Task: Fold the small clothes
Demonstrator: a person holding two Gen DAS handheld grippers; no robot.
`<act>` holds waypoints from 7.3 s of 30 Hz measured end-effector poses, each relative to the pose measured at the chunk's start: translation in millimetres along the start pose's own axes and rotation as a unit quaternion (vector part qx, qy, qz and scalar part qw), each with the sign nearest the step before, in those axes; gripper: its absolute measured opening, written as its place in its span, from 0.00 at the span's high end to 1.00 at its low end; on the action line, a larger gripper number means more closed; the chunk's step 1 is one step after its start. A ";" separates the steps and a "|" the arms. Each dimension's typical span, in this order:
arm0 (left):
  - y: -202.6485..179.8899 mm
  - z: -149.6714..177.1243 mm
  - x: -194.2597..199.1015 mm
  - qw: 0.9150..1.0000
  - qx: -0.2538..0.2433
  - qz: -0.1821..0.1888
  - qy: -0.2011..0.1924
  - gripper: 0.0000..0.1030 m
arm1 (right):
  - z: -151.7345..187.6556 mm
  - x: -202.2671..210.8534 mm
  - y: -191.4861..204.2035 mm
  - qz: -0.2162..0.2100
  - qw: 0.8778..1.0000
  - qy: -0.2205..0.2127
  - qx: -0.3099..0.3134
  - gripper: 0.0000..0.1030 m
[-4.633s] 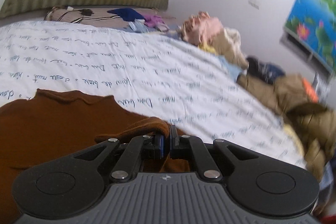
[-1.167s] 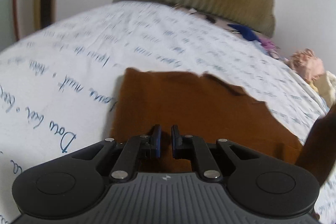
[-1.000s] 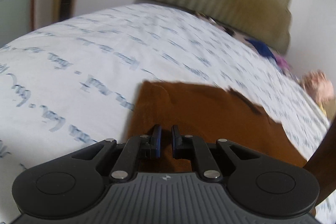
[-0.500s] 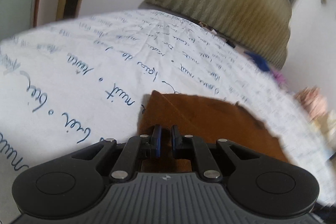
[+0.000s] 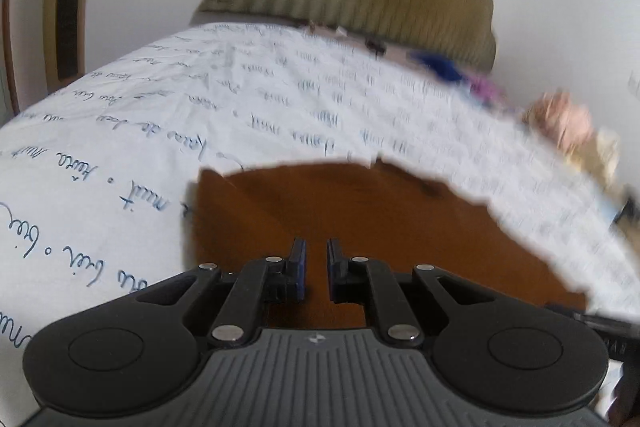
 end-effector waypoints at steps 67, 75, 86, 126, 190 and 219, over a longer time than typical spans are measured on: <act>82.4 251.0 257.9 0.978 -0.154 -0.012 -0.140 0.26 | 225.2 240.8 26.3 -0.111 0.994 0.000 0.005 0.30; 88.5 262.4 231.1 0.991 -0.113 0.013 -0.071 0.26 | 237.9 238.7 24.1 -0.138 0.990 0.017 -0.032 0.32; 87.0 259.4 221.2 0.994 -0.094 0.017 -0.049 0.25 | 238.9 232.7 17.6 -0.179 0.982 0.010 -0.063 0.32; 68.8 231.7 219.8 0.994 -0.107 0.021 -0.012 0.70 | 233.7 222.8 30.1 -0.207 0.976 0.022 -0.060 0.81; 115.7 196.7 221.1 0.992 0.024 0.120 0.017 0.91 | 240.2 205.9 -24.5 -0.311 0.913 0.043 -0.262 0.56; 115.2 200.1 215.4 0.991 0.029 0.125 0.026 0.91 | 244.2 200.6 -24.3 -0.302 0.919 0.025 -0.254 0.88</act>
Point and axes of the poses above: each gripper's, at about its wrist camera, not at the fingertips, and x roughly against the way its jaws point, y to its left, z to its underside, the point moved 2 cm from there along -x, roughly the way its jaws point, and after that the axes turned 11 degrees about -z, right-handed, at the moved point
